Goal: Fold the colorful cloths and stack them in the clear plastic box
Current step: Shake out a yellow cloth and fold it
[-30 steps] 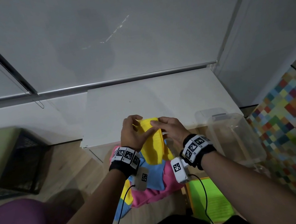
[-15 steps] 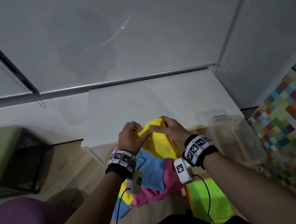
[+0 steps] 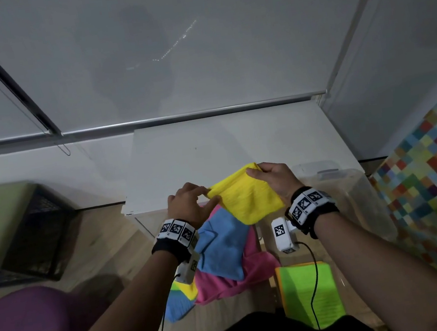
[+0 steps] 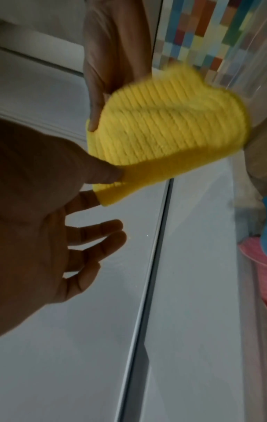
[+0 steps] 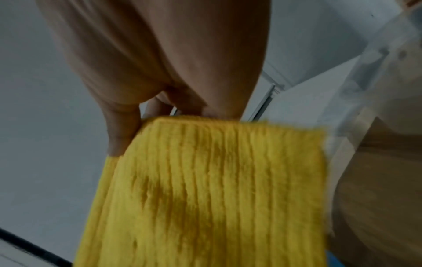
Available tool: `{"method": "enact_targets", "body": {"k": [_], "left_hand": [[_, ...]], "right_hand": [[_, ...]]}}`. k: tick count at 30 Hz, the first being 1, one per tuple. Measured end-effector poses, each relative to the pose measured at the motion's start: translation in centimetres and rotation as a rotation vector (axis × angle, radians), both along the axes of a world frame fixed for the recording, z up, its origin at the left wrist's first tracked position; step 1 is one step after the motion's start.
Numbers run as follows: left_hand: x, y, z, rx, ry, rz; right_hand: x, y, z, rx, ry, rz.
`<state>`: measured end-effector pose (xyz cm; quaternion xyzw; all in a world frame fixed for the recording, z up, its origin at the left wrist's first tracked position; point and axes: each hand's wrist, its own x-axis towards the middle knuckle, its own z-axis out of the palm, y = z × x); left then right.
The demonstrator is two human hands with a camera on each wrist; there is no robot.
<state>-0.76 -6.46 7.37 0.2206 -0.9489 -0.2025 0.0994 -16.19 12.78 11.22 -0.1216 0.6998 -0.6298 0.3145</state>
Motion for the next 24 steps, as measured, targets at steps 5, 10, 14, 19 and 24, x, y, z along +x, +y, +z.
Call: {"method": "enact_targets", "body": {"k": [5, 10, 14, 19, 24], "left_hand": [[-0.9, 0.9, 1.6, 0.356, 0.191, -0.006], [-1.7, 1.4, 1.3, 0.764, 0.22, 0.074], [-2.0, 2.4, 1.9, 1.156, 0.256, 0.222], [-1.1, 2.6, 1.3, 1.254, -0.045, 0.183], [-1.0, 1.9, 0.5, 1.216, 0.059, 0.292]], "right_hand": [[0.1, 0.0, -0.7, -0.008, 0.011, -0.104], [1.0, -0.8, -1.3, 0.009, 0.125, -0.117], [1.5, -1.9, -1.1, 0.087, 0.241, -0.114], [0.9, -1.7, -1.9, 0.13, 0.085, -0.157], [1.6, -1.1, -3.0, 0.25, -0.095, 0.035]]}}
